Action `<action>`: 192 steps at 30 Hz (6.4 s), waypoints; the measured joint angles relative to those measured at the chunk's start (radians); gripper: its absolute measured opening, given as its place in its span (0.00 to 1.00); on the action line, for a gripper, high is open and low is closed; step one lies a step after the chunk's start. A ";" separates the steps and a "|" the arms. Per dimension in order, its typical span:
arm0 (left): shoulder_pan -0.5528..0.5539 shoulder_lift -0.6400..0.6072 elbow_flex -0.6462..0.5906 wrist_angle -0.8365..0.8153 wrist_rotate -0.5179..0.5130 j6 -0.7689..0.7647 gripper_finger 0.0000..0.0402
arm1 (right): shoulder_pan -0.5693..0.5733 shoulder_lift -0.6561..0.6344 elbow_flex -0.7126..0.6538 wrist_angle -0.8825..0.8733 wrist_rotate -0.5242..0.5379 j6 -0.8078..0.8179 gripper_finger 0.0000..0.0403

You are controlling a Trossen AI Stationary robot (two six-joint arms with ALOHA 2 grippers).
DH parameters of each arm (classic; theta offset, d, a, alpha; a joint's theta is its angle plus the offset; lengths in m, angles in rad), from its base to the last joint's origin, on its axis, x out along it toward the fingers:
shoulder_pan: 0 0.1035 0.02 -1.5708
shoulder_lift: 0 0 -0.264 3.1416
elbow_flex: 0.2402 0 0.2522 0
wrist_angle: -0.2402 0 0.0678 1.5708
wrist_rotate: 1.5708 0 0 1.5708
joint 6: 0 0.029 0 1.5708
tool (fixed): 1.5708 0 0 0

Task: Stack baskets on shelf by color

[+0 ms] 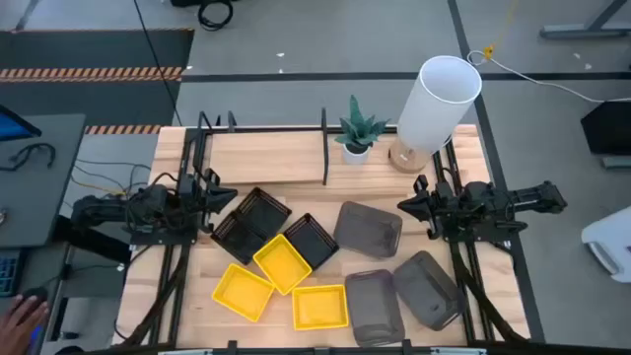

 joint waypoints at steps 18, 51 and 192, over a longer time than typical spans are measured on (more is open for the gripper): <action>0.000 0.000 0.000 0.000 0.000 0.001 0.07 | 0.000 0.000 0.000 0.000 0.000 0.000 0.07; 0.000 0.000 0.000 -0.032 0.077 -0.248 0.08 | 0.000 0.000 0.000 0.000 0.000 0.000 0.07; -0.864 1.750 1.199 -1.262 0.095 -0.304 0.40 | 0.000 0.002 0.000 0.028 0.000 0.000 0.07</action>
